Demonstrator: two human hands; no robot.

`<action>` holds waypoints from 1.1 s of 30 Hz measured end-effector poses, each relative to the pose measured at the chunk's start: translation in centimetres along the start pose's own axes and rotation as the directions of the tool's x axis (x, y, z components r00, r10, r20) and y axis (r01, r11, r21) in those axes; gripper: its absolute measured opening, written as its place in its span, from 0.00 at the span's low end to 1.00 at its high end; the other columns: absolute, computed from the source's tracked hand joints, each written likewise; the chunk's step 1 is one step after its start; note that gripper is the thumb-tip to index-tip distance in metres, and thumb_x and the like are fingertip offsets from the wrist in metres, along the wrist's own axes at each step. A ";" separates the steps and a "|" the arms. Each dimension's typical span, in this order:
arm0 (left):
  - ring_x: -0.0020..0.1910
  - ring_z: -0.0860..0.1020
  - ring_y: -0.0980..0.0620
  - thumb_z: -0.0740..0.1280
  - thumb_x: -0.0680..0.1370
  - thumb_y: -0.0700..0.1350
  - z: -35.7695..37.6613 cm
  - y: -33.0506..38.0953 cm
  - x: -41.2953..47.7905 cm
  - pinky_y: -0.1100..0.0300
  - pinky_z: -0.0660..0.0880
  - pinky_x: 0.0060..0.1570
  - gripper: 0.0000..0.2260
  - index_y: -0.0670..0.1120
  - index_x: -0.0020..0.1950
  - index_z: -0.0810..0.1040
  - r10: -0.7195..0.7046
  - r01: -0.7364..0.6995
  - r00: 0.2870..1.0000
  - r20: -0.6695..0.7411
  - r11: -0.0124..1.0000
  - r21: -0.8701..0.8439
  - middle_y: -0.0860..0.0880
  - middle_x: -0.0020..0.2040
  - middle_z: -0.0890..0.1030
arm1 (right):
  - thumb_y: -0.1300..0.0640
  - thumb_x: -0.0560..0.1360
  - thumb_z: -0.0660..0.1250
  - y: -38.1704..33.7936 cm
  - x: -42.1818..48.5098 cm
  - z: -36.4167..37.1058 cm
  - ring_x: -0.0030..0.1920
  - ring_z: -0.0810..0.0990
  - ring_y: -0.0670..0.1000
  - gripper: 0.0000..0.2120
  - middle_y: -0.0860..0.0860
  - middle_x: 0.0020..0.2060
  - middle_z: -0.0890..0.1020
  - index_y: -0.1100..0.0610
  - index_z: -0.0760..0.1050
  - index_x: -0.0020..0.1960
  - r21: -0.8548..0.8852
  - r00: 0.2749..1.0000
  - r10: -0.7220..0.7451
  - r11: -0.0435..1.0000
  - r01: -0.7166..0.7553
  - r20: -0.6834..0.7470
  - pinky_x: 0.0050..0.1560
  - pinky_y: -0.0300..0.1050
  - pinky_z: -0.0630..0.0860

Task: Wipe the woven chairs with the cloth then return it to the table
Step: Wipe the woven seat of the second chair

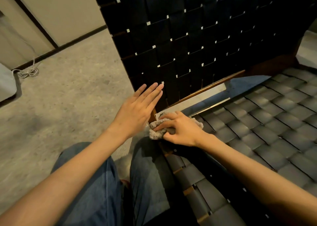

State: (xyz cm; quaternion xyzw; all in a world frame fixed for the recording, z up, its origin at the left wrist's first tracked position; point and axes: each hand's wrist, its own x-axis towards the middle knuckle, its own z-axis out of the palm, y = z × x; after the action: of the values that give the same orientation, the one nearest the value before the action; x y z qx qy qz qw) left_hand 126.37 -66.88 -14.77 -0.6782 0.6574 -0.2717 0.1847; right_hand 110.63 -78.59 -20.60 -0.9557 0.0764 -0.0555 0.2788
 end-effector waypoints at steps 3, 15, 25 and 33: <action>0.76 0.40 0.45 0.57 0.81 0.46 0.4 0.6 0.0 0.49 0.37 0.73 0.30 0.41 0.77 0.45 0.009 -0.009 1.000 0.026 1.000 -0.008 0.42 0.78 0.42 | 0.46 0.74 0.64 1.2 -0.7 0.3 0.58 0.65 0.45 0.16 0.47 0.65 0.72 0.41 0.76 0.61 -0.048 0.998 0.056 0.997 -0.056 0.002 0.53 0.43 0.68; 0.76 0.55 0.45 0.62 0.77 0.43 -0.3 3.4 2.1 0.52 0.49 0.74 0.26 0.40 0.74 0.61 0.091 -0.086 0.996 0.001 0.946 -0.312 0.41 0.76 0.60 | 0.46 0.72 0.63 2.5 -3.4 -0.9 0.43 0.78 0.45 0.15 0.44 0.45 0.79 0.42 0.79 0.58 0.033 0.908 0.344 0.937 -0.346 -0.238 0.39 0.40 0.72; 0.71 0.64 0.51 0.56 0.82 0.47 -0.7 8.6 8.3 0.59 0.60 0.69 0.20 0.45 0.73 0.64 0.231 -0.192 0.972 -0.037 0.697 -0.691 0.48 0.72 0.67 | 0.53 0.74 0.67 9.7 -10.0 -4.3 0.54 0.72 0.56 0.14 0.51 0.51 0.77 0.43 0.77 0.58 0.015 0.501 0.626 0.634 -0.773 -0.598 0.44 0.44 0.66; 0.56 0.73 0.50 0.56 0.81 0.49 0.5 13.2 12.8 0.52 0.76 0.51 0.12 0.45 0.59 0.73 0.293 -0.220 0.954 -0.062 0.549 -0.806 0.49 0.57 0.74 | 0.37 0.72 0.56 9.6 -10.0 -3.8 0.53 0.68 0.56 0.23 0.49 0.61 0.73 0.40 0.73 0.64 -0.121 0.567 0.612 0.614 -0.780 -0.551 0.52 0.49 0.68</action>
State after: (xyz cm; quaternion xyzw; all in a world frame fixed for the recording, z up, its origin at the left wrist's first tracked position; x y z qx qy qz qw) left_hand 116.05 -80.50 -21.61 -0.5946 0.7923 0.1124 -0.0781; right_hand 99.15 -86.83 -23.20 -0.8346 0.5254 -0.1471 0.0753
